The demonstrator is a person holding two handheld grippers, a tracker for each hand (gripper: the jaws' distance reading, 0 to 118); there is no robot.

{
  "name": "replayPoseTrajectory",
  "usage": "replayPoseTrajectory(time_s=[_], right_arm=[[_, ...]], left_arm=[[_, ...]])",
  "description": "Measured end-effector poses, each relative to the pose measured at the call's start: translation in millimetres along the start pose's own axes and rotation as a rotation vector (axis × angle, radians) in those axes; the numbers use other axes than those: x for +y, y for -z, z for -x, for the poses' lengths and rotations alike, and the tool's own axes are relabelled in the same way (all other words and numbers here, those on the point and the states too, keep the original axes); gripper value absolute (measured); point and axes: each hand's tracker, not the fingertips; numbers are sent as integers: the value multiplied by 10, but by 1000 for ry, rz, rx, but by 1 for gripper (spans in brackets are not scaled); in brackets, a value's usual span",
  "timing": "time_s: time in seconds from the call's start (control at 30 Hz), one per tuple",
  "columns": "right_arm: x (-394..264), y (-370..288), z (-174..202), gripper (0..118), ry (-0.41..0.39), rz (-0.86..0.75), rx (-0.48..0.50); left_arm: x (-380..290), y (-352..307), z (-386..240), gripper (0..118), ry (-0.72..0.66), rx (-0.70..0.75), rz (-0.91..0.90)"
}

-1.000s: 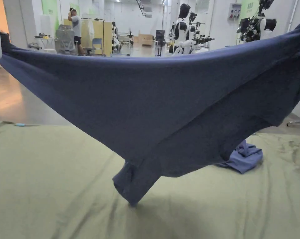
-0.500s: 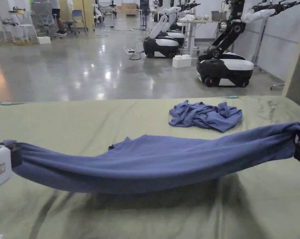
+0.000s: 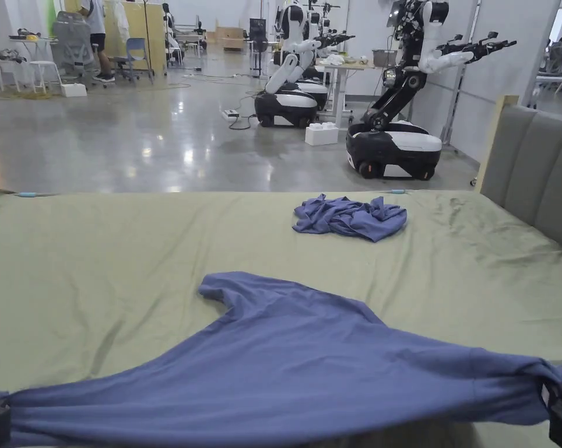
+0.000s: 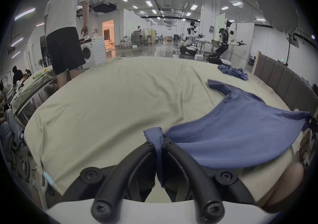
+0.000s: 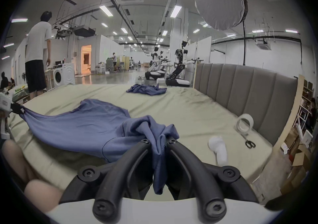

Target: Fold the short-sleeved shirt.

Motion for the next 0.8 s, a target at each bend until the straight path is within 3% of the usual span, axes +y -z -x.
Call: replayPoseTrajectory(time_s=[0.17, 0.2, 0.23, 0.27, 0.3, 0.33, 0.47, 0.53, 0.57, 0.6, 0.63, 0.67, 0.7, 0.73, 0.77, 0.8], right_arm=[[-441, -22, 49, 13, -57, 98, -1], [-505, 22, 52, 14, -69, 128, -5], [-579, 72, 50, 20, -70, 156, -12], [-638, 118, 40, 38, -49, 193, -14], [-675, 149, 28, 74, -26, 229, -21], [-704, 173, 7, 116, -2, 271, -44], [-635, -119, -54, 118, 88, 198, -23], [-496, -351, 39, 115, 66, 138, -32], [-408, -496, 122, 107, 39, 96, -15], [-332, -612, 208, 83, 11, 64, 9], [-249, -749, 329, 33, -23, 18, 39], [-165, -862, 455, 14, -47, -13, 87], [-112, -928, 570, 14, -72, -30, 111], [-70, -971, 730, 3, -111, -49, 57], [-17, -1000, 863, 3, -97, -51, 82], [36, -1004, 946, 3, -97, -46, 187]], left_arm=[[-350, -41, 6, 5, 24, -9, 76], [-387, -18, -20, 10, 14, -8, 105], [-430, 0, -42, 32, 8, -13, 123], [-462, 25, -30, 70, 12, 0, 124], [-484, 35, -34, 108, 13, 4, 138], [-489, 21, -24, 118, 9, 8, 183], [-426, -420, 34, 118, 8, -41, 10], [-399, -726, 45, 118, 15, -4, -28], [-396, -923, 26, 111, -5, 22, -63], [-407, -1095, 24, 88, -18, -7, -107], [-435, -1289, 13, 27, -29, -21, -156], [-476, -1425, 7, 27, -50, 8, -197], [-512, -1511, -38, 10, -54, 42, -218], [-550, -1572, -72, 0, -53, 53, -238], [-594, -1583, -101, 0, -45, 42, -242], [-618, -1469, -21, 0, -38, 25, -225]])
